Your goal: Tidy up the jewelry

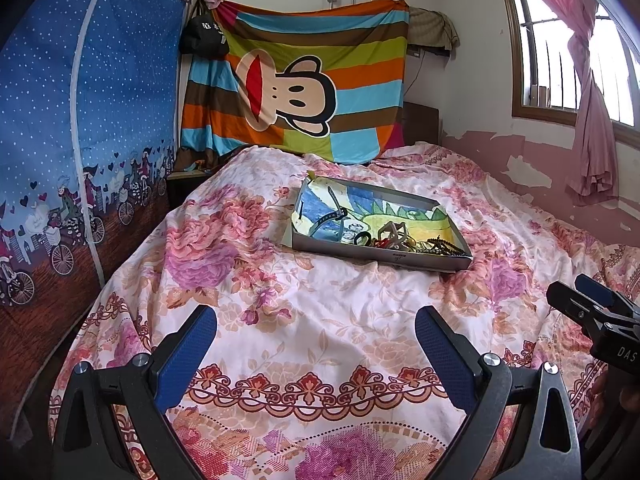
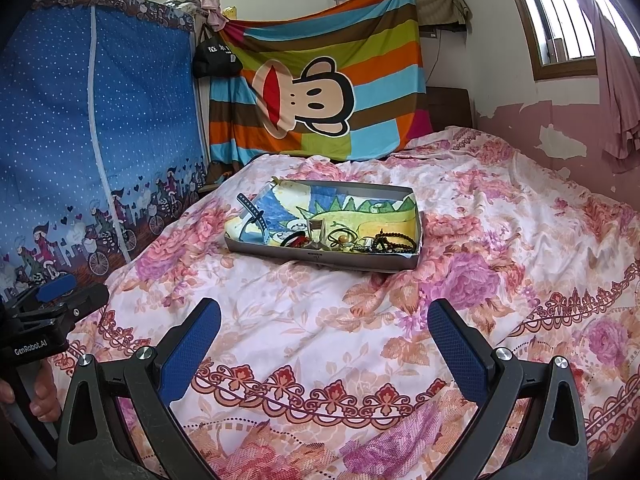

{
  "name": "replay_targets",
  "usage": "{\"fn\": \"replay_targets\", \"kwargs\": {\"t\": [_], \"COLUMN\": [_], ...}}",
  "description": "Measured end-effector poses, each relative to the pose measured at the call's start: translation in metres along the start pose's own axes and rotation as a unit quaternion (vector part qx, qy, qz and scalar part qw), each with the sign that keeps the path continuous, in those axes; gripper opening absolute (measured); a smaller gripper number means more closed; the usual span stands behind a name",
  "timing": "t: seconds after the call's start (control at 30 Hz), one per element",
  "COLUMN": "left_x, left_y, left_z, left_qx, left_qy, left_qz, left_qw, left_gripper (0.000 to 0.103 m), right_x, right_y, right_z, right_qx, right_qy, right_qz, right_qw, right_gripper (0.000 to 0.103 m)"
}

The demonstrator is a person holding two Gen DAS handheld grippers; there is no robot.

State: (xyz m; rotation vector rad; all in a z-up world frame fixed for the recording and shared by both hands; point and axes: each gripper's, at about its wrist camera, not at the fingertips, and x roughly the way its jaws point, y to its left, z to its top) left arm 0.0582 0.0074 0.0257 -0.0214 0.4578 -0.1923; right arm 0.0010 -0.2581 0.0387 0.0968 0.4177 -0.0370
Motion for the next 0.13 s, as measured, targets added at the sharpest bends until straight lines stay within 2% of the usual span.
{"fn": "replay_targets", "kwargs": {"t": [0.13], "left_x": [0.0002], "left_y": [0.0], "left_z": [0.0001], "left_qx": [0.001], "left_qy": [0.0], "left_qz": [-0.001], "left_qw": [1.0], "left_gripper": [0.1], "right_x": [0.0002], "right_y": [0.0014], "right_z": [-0.0025], "right_qx": [0.001], "right_qy": [0.002], "right_qz": [0.0], "right_qw": [1.0], "right_gripper": [0.102]}}
